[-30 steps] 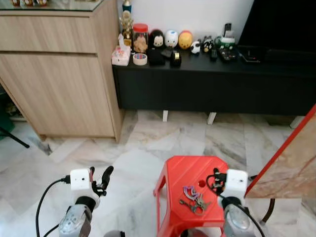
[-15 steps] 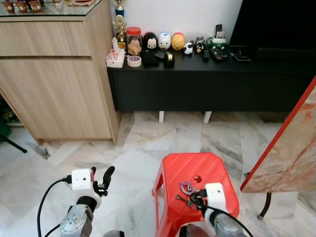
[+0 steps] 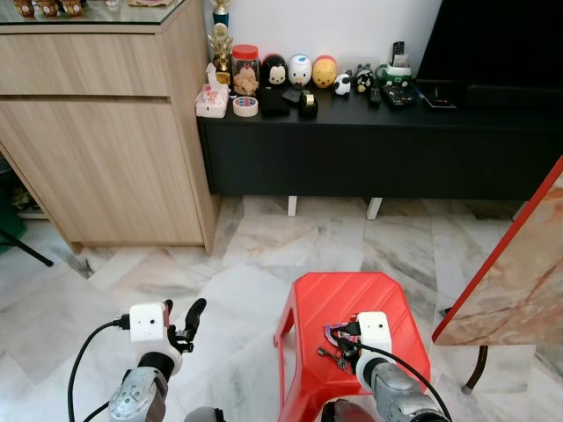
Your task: Hang keys on a hook
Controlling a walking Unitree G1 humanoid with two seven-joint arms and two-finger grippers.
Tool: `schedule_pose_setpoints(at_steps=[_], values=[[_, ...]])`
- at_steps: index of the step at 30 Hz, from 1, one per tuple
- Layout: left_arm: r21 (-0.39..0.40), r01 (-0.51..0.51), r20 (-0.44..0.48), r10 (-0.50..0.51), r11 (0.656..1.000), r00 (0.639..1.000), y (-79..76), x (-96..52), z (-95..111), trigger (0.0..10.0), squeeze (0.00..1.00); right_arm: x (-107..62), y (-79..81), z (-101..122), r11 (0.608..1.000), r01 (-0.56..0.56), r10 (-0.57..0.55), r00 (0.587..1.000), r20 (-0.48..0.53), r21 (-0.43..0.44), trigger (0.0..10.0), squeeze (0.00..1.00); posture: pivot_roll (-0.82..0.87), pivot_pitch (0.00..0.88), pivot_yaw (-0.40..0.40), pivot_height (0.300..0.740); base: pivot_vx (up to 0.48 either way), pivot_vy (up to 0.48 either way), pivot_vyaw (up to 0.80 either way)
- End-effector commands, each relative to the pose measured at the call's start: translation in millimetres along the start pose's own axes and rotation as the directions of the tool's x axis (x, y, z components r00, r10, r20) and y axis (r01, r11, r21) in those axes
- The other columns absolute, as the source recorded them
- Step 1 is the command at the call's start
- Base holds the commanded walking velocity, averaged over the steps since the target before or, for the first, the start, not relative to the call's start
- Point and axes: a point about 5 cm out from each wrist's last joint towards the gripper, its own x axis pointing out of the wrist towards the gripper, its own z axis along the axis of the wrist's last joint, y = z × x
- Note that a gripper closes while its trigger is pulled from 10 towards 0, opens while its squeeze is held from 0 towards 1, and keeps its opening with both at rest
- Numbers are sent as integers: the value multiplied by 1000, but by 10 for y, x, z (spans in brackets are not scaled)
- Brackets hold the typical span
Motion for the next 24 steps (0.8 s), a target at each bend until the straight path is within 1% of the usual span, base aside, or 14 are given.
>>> schedule_pose_setpoints(at_steps=[1,2,4,8,10,14,18,21,24], values=[[11,11,26,-11,1000,1000,-40,24,58,10000,0,6,-42,63,1000,14,-14,1000,23,19,10000,0,31,66,-82,635,0,0,0],[11,11,26,-11,1000,1000,-40,24,58,10000,0,6,-42,63,1000,14,-14,1000,23,19,10000,0,31,66,-82,635,0,0,0],[14,24,55,-25,1000,998,-93,80,131,10000,0,-3,-51,-9,1000,-18,18,1000,-7,-18,10000,0,33,91,-90,635,0,0,0],[9,37,79,-37,999,996,-147,117,206,10000,0,-17,-54,-84,999,-26,25,999,-25,-36,10000,0,32,108,-93,635,0,0,0],[6,42,97,-43,999,994,-175,105,255,10000,0,-27,-72,-132,999,-21,20,999,-38,-41,10000,0,33,136,-98,635,0,0,0],[5,44,104,-44,999,994,-183,81,268,10000,0,-32,-84,-149,999,-21,19,999,-41,-38,10000,0,38,155,-101,635,0,0,0],[5,47,98,-48,999,994,-197,58,247,10000,0,-29,-85,-108,999,-27,26,1000,-14,-44,10000,0,37,163,-103,635,0,0,0],[1,42,91,-42,999,995,-195,22,227,10000,0,-14,-64,6,999,-44,45,998,44,-21,10000,0,37,172,-107,635,0,0,0],[0,38,82,-38,999,996,-191,1,212,10000,0,-8,-56,40,999,-47,48,997,52,-19,10000,0,37,175,-109,635,0,0,0]])
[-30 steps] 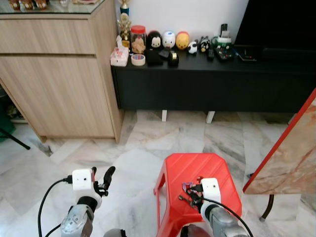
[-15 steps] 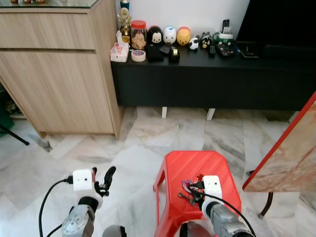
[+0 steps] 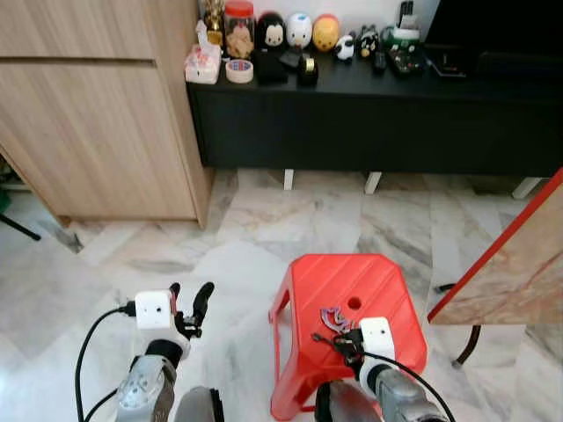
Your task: Hang keys on a hook
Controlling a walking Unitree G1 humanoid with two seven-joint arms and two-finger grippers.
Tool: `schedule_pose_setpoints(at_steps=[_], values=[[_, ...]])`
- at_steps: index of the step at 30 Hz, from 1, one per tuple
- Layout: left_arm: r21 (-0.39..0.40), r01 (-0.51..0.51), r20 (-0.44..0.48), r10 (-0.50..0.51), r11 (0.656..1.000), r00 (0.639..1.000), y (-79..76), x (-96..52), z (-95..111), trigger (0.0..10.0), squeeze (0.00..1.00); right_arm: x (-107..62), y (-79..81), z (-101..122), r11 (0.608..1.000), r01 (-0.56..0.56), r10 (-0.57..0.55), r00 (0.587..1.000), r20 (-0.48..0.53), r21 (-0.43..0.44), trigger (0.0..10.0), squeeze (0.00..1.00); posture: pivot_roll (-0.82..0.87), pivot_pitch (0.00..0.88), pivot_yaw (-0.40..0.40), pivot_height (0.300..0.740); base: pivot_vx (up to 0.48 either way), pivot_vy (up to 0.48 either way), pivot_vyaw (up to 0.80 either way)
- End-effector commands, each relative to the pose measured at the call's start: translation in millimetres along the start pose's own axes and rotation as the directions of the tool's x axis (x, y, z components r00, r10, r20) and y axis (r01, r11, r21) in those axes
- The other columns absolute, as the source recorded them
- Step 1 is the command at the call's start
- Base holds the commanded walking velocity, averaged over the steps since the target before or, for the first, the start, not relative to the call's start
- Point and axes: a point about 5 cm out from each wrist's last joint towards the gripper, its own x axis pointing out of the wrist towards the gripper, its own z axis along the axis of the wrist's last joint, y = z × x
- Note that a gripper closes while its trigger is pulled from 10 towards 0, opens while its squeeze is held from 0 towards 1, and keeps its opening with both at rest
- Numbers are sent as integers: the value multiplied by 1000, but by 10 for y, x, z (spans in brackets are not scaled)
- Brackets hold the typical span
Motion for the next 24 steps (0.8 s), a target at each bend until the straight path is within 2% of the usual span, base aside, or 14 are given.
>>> schedule_pose_setpoints(at_steps=[1,8,14,24], values=[[2,-2,-22,2,1000,1000,-7,-35,-26,10000,0,-3,-34,20,1000,6,-6,1000,13,20,10000,0,37,175,-109,635,0,0,0],[-4,-6,-37,6,1000,999,-20,-65,-54,10000,0,12,-17,95,1000,-8,7,999,38,22,10000,0,37,181,-110,635,0,0,0],[-1,-7,-43,6,1000,999,-21,-84,-59,10000,0,10,-35,75,1000,8,-8,1000,16,-3,10000,0,40,181,-110,635,0,0,0],[2,-17,-54,17,1000,998,-4,-130,-77,10000,0,8,-52,76,1000,26,-26,999,21,10,10000,0,45,188,-108,635,0,0,0]])
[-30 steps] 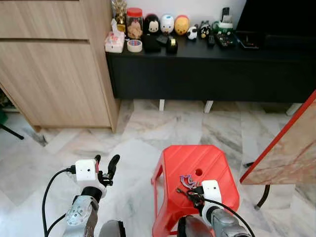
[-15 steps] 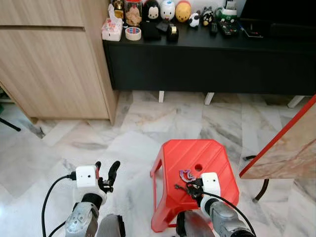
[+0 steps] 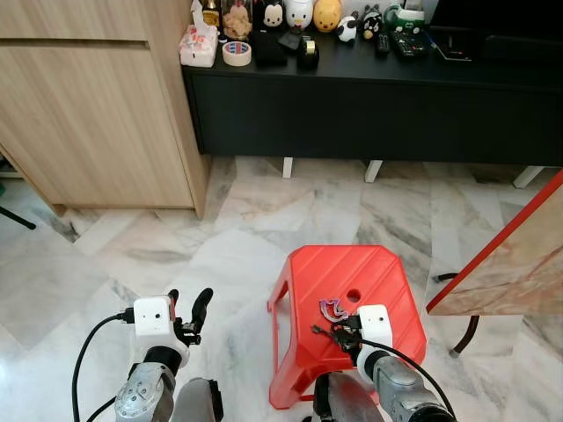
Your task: Hang keys on a hook
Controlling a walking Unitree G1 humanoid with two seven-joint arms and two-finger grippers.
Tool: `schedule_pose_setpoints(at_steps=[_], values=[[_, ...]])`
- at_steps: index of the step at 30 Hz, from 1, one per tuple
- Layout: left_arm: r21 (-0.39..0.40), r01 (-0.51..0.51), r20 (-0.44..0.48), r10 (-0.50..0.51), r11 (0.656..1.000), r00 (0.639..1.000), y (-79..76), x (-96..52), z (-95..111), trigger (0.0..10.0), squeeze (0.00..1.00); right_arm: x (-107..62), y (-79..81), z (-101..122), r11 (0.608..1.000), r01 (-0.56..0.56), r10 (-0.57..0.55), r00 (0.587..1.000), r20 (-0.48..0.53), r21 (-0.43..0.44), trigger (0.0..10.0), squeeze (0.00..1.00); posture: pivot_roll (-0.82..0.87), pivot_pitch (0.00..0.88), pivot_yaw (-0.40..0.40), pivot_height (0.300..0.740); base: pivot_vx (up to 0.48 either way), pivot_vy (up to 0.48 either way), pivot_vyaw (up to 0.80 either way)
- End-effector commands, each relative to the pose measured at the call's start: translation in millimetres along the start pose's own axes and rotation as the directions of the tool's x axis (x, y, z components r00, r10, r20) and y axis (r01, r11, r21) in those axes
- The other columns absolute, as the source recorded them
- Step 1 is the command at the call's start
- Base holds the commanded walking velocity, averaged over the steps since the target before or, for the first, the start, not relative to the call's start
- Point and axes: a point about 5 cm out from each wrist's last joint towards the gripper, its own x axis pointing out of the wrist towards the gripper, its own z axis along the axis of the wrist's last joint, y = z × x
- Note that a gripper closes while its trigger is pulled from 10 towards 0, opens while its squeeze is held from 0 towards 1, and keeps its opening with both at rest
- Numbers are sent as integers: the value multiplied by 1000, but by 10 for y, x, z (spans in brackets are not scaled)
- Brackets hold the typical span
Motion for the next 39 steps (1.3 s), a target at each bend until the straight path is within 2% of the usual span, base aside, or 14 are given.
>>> schedule_pose_setpoints(at_steps=[1,5,6,7,8,9,36,39], values=[[11,4,-12,-4,1000,1000,-20,-34,-16,10000,0,-13,-61,-23,1000,26,-26,1000,-7,11,10000,0,46,187,-107,635,0,0,0],[13,4,-14,-3,1000,1000,-18,-38,-15,10000,0,-16,-79,-35,999,35,-35,999,-15,6,10000,0,47,188,-108,635,0,0,0],[13,2,-13,-2,1000,1000,-15,-38,-13,10000,0,-17,-80,-36,999,36,-36,999,-15,7,8745,0,48,189,-107,635,0,0,0],[14,1,-12,-1,1000,1000,-10,-39,-10,10000,0,-18,-83,-38,999,39,-39,999,-14,11,3020,0,50,189,-107,635,0,0,0],[15,1,-12,-1,1000,1000,-8,-40,-9,10000,0,-19,-85,-39,999,40,-40,999,-13,13,3020,0,50,189,-107,635,0,0,0],[15,1,-13,-1,1000,1000,-7,-42,-9,10000,0,-20,-86,-42,999,41,-41,999,-13,14,78,0,49,189,-107,635,0,0,0],[23,-11,-12,12,1000,1000,9,-35,-11,10000,0,-39,-106,-122,998,55,-55,998,-39,9,0,0,56,170,-111,635,0,0,0],[23,-13,-9,13,1000,1000,13,-16,-5,10000,0,-31,-114,-64,997,70,-70,998,-6,22,0,0,57,158,-110,635,0,0,0]])
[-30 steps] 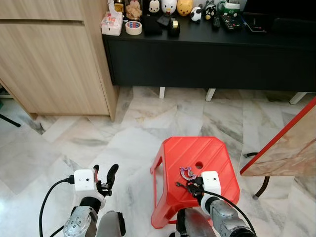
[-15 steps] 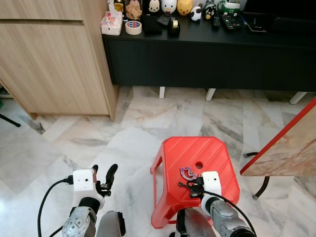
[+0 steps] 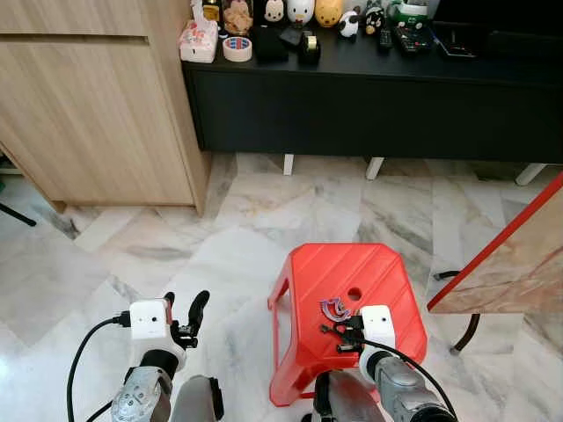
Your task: Hang keys on a hook
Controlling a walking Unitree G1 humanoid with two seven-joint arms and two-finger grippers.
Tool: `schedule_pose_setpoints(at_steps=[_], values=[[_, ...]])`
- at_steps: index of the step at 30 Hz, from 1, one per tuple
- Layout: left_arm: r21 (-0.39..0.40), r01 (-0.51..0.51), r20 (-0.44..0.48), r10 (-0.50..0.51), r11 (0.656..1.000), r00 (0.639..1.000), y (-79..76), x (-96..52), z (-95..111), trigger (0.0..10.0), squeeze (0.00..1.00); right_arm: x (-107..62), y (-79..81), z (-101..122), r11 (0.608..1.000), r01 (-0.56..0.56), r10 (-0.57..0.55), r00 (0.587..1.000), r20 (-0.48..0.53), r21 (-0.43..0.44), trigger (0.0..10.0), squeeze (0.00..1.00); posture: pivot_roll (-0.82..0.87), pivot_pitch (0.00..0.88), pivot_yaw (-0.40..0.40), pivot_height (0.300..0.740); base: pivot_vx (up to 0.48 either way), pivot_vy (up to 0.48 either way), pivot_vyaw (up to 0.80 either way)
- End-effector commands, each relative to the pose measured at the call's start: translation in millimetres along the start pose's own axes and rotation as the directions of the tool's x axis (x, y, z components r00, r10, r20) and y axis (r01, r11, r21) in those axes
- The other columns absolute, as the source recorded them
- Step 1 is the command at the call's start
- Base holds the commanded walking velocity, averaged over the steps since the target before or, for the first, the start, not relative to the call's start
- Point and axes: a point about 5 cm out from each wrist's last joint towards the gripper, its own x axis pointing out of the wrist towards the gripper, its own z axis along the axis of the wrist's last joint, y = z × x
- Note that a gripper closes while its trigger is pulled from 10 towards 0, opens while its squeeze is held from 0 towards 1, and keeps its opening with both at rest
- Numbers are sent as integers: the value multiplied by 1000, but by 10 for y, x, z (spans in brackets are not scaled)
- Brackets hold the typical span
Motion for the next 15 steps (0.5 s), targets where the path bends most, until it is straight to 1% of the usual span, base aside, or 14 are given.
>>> schedule_pose_setpoints(at_steps=[1,2,4,7,9,10,15], values=[[14,1,-24,-1,1000,1000,-2,-3,-45,10000,0,-19,-81,-34,999,38,-38,999,2,24,0,0,57,155,-110,635,0,0,0],[15,1,-22,-1,1000,1000,-2,11,-39,10000,0,-10,-99,42,998,52,-54,998,40,45,0,0,57,149,-110,635,0,0,0],[15,1,-21,0,1000,1000,-1,23,-38,10000,0,-6,-113,95,996,61,-64,996,67,58,0,0,57,140,-111,635,0,0,0],[15,0,-16,1,1000,1000,2,52,-29,10000,0,-8,-169,271,990,79,-99,980,171,120,0,0,52,123,-112,635,0,0,0],[15,0,-16,1,1000,1000,1,67,-31,10000,0,-13,-176,322,988,74,-101,973,206,137,0,0,47,114,-112,635,0,0,0],[14,0,-16,0,1000,1000,-7,78,-37,10000,0,-21,-175,362,988,65,-97,966,239,140,0,0,46,106,-113,635,0,0,0],[10,2,-15,-2,1000,1000,-23,107,-44,10000,0,-46,-175,430,988,44,-88,948,305,147,0,0,44,87,-115,635,0,0,0]])
